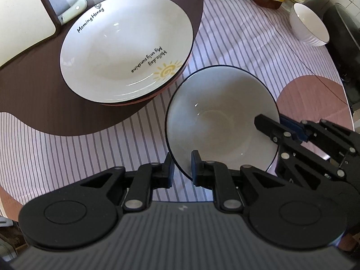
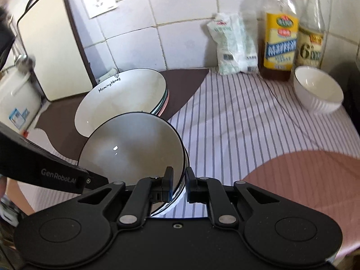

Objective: Organize plates and bowls
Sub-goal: 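Lower the bowl into the first bowl and open the left gripper, then move the left gripper to the last white bowl by the bottles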

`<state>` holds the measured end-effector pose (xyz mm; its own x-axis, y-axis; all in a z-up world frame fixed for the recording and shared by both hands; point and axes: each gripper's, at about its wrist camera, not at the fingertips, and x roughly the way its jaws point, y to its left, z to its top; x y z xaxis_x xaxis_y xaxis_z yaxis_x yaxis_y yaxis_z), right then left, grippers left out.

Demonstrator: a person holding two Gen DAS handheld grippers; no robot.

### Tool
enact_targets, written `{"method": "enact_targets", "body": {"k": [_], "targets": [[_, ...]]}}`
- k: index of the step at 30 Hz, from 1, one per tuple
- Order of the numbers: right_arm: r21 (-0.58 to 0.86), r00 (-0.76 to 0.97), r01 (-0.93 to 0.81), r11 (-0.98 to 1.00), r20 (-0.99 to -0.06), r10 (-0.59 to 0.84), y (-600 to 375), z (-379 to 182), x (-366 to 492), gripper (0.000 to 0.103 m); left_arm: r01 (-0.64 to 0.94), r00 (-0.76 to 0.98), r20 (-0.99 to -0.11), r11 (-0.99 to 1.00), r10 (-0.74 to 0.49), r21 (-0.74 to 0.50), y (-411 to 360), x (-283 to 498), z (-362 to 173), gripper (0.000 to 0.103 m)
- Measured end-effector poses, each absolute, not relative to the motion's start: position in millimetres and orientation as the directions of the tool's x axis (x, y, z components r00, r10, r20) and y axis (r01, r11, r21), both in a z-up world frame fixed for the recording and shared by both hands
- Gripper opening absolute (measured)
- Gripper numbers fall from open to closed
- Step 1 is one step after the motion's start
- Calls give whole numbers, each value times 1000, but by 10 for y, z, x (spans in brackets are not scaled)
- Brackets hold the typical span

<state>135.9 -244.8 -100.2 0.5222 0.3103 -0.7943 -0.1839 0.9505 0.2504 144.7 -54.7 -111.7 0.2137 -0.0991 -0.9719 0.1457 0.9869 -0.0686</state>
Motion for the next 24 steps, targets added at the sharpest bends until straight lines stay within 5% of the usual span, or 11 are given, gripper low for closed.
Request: {"method": "enact_targets", "body": {"k": [9,12,17,24], "targets": [[226,539,-203,953,-786,302,-2455,-1022,1386,16,124,218,-969,988,-115,-89,-521,1446,-1118,19],[253,547,-216,943,-769,332,-2506,-976,1349,22,121,213,-968,987,-130,-106,-483,1451,-1041,27],[289,599,-240,927,-707,376,-2778,-763,1252,47,142,228,-956,977,-187,-158,-471,1444,-737,36],[247,679,-170,954,-672,295,-3308,-653,1165,48,242,290,-921,951,-260,-193,-733,1520,-343,39]]}}
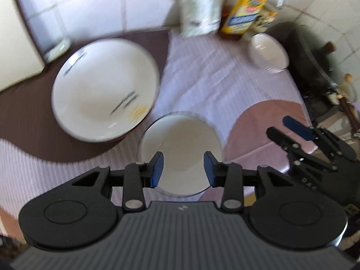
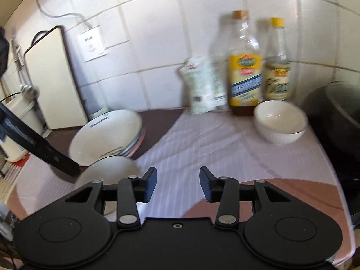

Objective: Organize plates and bowls
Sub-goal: 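Move the left gripper to the last white bowl by the bottles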

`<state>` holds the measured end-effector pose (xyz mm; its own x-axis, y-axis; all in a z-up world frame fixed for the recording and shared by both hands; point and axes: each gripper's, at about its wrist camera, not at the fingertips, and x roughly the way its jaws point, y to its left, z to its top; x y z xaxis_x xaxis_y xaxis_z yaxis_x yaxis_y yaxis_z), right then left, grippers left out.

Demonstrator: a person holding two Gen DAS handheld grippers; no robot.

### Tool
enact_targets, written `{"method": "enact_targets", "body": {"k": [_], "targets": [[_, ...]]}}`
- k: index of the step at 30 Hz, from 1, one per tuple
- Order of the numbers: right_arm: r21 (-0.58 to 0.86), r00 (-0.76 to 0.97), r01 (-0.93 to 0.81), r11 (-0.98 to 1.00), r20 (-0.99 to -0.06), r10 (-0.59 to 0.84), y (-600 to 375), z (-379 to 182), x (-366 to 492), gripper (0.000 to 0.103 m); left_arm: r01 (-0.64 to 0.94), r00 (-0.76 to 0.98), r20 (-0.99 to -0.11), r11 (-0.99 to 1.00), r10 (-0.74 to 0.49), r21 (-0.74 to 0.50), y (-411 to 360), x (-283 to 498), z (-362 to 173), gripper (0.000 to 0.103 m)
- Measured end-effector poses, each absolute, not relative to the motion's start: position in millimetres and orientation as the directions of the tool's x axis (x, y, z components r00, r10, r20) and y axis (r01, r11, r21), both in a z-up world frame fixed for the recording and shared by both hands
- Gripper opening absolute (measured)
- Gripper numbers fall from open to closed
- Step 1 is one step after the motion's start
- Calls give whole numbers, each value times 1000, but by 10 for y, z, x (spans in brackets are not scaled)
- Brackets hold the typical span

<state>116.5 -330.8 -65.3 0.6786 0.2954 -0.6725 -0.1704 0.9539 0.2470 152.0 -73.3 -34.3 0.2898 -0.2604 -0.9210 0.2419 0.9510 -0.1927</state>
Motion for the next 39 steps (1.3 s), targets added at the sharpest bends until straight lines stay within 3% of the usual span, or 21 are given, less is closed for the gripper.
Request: {"method": "enact_targets", "body": {"k": [11,23,27,29,39], "targets": [[129,757,-146,981,-624,194,-3774,-719,1170,73,398,290,-878,883,-380,-251,-1519,1820,-229,42],[99,753,4,995,-655,63,-4299,-1337,1698,76,384,291,-865,878,-409,-286,-2290,2608,-601,55],[87,734,28,996,-678,38,-4399,-1527,1897,80,328,278,-869,890,-410,-315,-2470,2891,-781,57],[84,732,28,996,-680,37,-4416,-1602,1970,90,301,280,-871,898,-404,-320,-2548,3007,-862,57],[87,717,30,996,-696,39,-4433,-1839,2449,91,267,298,-885,921,-358,-282,-3011,3474,-1345,58]]}}
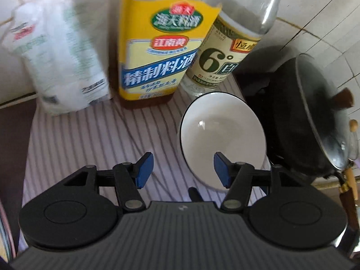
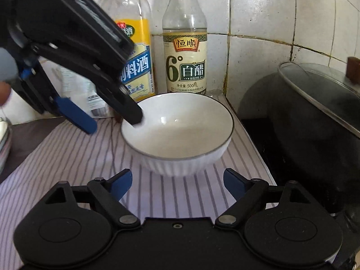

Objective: Organize plates and bowls
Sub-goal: 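Move the left gripper to the last white bowl by the bottles, then close the left gripper on that bowl's rim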

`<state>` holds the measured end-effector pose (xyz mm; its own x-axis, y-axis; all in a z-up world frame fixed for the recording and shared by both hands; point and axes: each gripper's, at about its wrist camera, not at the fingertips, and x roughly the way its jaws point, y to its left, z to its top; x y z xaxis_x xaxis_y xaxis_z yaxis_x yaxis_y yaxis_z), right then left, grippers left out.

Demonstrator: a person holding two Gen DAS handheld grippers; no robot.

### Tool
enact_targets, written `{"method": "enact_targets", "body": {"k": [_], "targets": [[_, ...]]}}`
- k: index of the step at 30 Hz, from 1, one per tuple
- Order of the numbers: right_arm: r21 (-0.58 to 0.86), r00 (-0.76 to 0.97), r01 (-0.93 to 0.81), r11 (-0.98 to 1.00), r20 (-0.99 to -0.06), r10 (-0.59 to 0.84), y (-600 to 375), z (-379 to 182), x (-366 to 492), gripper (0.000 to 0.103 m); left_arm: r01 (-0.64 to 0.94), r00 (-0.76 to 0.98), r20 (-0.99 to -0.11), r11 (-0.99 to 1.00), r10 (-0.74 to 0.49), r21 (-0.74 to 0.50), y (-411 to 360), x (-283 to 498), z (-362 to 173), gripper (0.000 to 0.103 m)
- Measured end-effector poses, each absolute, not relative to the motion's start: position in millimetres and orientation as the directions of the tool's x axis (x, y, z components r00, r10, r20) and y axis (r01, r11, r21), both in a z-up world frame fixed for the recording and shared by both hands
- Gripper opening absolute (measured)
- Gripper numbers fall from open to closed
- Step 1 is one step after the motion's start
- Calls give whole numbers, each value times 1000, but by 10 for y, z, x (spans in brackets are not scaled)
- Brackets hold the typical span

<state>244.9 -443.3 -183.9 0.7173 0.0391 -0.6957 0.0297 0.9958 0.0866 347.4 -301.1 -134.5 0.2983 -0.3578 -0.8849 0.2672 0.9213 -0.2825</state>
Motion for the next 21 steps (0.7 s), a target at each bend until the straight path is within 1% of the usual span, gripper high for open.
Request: {"method": "enact_targets", "body": {"k": [2,4,6,7,8,11,13,17,21], "targets": [[77,713,20,997,-700,40,-4424,-1865,2528,91,273,307,-893,929,-329,-249,-3095,3526,-1417,56],[71,710,16,997,-703,39,-4418,-1891,2591,91,279,302,-895,928,-328,-247,-3152,3557,-1463,55],[68,711,14,998,-703,38,-4409,-1910,2632,91,283,301,-895,927,-329,-246,-3187,3575,-1495,48],[65,710,10,998,-703,39,-4403,-1915,2651,93,287,300,-893,924,-336,-252,-3196,3583,-1502,41],[63,710,9,998,-703,38,-4399,-1921,2666,94,290,301,-890,922,-343,-257,-3202,3588,-1510,29],[65,715,4,998,-698,43,-4392,-1942,2681,94,288,305,-899,930,-314,-227,-3222,3594,-1529,11],[69,719,4,998,-693,45,-4388,-1945,2657,94,311,309,-900,927,-309,-211,-3223,3582,-1521,9],[90,725,-6,996,-685,66,-4387,-1911,2610,94,326,316,-894,922,-316,-211,-3169,3524,-1425,9],[106,749,-12,994,-658,79,-4346,-1792,2545,95,359,344,-896,921,-281,-151,-3139,3383,-1223,9]]}}
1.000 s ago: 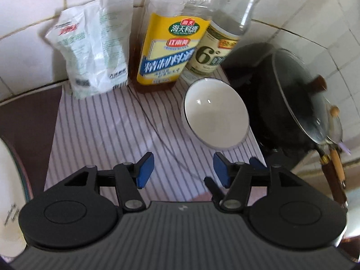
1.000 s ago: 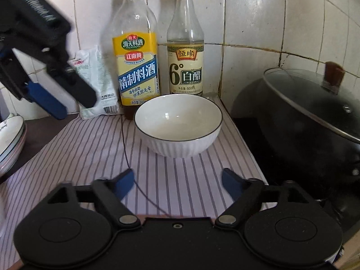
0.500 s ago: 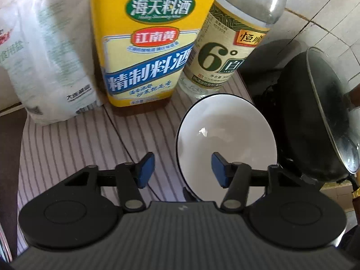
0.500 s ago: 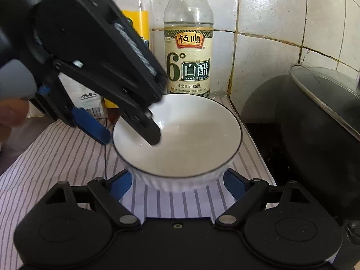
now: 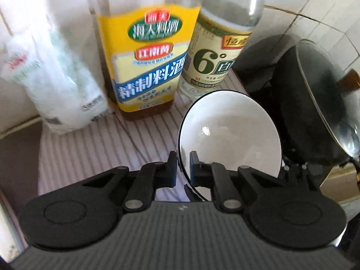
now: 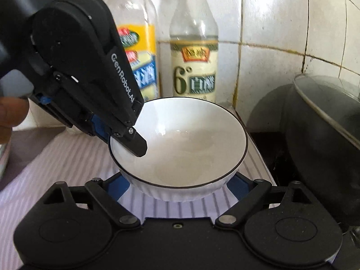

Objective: Organize plates and bowls
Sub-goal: 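Close the left gripper on that bowl's rim, then carry the bowl with the left gripper over the two stacked bowls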

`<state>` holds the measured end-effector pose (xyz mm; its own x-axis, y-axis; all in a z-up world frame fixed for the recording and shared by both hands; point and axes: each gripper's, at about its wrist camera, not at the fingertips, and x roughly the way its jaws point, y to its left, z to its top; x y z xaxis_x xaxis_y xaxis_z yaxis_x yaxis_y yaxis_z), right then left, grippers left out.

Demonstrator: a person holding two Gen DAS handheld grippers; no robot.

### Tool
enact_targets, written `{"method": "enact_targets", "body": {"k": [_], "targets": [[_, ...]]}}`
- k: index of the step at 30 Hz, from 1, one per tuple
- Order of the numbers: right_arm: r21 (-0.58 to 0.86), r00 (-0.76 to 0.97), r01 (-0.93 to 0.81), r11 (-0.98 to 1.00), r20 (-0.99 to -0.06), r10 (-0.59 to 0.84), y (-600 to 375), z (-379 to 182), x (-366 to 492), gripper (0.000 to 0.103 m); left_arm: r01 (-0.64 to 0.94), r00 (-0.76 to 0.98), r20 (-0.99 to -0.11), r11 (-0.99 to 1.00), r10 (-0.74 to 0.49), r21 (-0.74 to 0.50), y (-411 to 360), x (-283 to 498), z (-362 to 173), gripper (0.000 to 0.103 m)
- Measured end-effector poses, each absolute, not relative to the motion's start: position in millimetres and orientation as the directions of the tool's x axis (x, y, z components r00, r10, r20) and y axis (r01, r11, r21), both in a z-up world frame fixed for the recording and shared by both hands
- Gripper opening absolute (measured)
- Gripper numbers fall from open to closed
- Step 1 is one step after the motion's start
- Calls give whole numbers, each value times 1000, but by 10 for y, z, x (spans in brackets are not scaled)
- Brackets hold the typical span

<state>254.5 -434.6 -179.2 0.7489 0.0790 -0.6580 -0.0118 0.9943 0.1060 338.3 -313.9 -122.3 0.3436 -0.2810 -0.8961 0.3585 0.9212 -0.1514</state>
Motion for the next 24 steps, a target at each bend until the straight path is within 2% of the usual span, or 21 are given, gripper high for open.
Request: {"method": "enact_targets", "body": {"k": [4,13,24], "targets": [[115,765,-29,993,-637,96,-4250,-1628,2443,95,392,385,-889,916,-246,-84,-3054,3177,-1005,10],[69,795,-86,994,-596,110,-3896,-1202,2162,95,361,404,-868,922,-290,-140,-2492,2871,-623,10],[60,808,-187,981,-558,188,-3286,-781,1859,95,279,449,-857,951,-253,-135,-1733,2394,-224,10]]}}
